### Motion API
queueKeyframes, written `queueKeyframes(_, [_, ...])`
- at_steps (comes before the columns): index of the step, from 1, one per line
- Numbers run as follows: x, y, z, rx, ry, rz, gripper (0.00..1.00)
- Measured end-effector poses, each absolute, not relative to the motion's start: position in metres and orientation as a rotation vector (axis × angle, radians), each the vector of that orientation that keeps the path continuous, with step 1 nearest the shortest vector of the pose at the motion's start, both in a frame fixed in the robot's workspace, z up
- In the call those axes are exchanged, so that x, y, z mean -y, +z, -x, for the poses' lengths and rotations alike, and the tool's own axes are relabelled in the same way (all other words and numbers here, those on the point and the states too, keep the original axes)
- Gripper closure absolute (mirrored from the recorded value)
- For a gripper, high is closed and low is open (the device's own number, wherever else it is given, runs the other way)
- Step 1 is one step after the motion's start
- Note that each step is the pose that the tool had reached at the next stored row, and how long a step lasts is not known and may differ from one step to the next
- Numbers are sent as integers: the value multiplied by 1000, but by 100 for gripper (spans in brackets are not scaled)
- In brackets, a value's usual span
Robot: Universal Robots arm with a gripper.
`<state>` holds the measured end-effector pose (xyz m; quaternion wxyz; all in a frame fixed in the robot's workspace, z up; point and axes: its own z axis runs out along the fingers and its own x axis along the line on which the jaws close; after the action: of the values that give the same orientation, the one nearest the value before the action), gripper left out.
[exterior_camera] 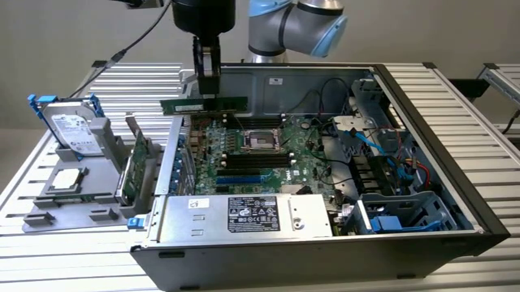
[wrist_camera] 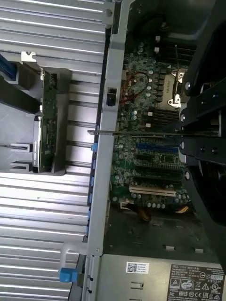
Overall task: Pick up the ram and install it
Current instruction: 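Pick up the ram and move it above insertion slot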
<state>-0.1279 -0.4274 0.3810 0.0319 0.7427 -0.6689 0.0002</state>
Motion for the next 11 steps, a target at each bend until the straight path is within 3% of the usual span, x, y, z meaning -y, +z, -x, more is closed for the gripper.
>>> queueKeyframes(11, [410, 376, 80, 2060, 0, -2287, 86])
